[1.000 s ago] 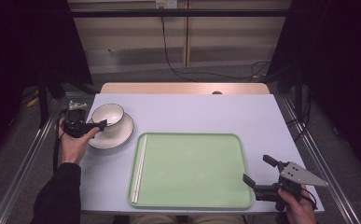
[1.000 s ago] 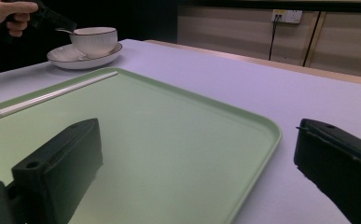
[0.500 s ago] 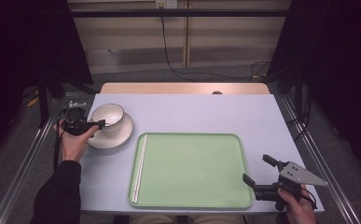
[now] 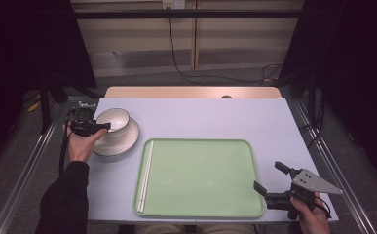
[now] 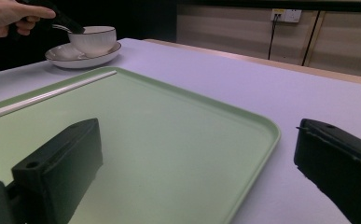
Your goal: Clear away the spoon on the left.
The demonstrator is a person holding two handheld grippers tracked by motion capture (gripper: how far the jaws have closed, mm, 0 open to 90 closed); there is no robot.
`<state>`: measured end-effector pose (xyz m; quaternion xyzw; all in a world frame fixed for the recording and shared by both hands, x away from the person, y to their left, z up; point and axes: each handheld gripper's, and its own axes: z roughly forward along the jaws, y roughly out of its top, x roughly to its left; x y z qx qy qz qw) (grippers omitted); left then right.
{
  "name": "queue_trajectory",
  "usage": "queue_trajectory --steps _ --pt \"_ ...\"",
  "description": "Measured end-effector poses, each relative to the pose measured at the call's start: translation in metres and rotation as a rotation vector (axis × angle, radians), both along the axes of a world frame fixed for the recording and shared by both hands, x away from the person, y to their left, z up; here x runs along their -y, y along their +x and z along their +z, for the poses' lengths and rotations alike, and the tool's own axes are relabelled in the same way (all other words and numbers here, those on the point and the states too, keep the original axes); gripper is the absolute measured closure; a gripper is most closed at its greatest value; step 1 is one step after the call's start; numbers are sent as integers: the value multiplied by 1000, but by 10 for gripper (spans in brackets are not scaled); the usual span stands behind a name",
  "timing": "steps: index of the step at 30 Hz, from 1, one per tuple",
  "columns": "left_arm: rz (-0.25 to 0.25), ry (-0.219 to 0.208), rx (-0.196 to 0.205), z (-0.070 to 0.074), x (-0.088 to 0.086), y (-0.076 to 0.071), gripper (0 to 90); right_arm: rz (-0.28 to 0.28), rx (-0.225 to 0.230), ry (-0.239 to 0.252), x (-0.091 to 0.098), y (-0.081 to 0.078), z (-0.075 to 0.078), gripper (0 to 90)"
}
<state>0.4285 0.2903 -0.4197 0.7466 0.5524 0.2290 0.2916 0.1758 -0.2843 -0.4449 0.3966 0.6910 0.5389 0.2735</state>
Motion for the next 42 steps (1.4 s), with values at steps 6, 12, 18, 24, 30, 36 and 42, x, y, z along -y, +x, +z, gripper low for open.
queue_trajectory --steps 6,12,18,24,30,36,42 --pt "7 -35 -23 1 -6 -2 482 1 -3 1 -1 0 0 6" --pt "8 -39 -40 2 -10 -3 546 -4 -7 4 -1 0 0 6" --pt "-1 -53 -31 4 -10 -4 617 -13 3 -2 -1 0 0 6" --pt "10 -72 0 8 -12 -8 729 -4 1 -2 -1 -1 0 6" --pt "1 -93 21 10 -15 -16 815 -4 -5 0 0 0 0 6" --pt "-19 -112 15 13 -15 -21 843 -9 -1 -4 -1 0 0 6" --pt "-18 -123 27 13 -13 -25 844 -8 3 -5 -1 0 0 5"
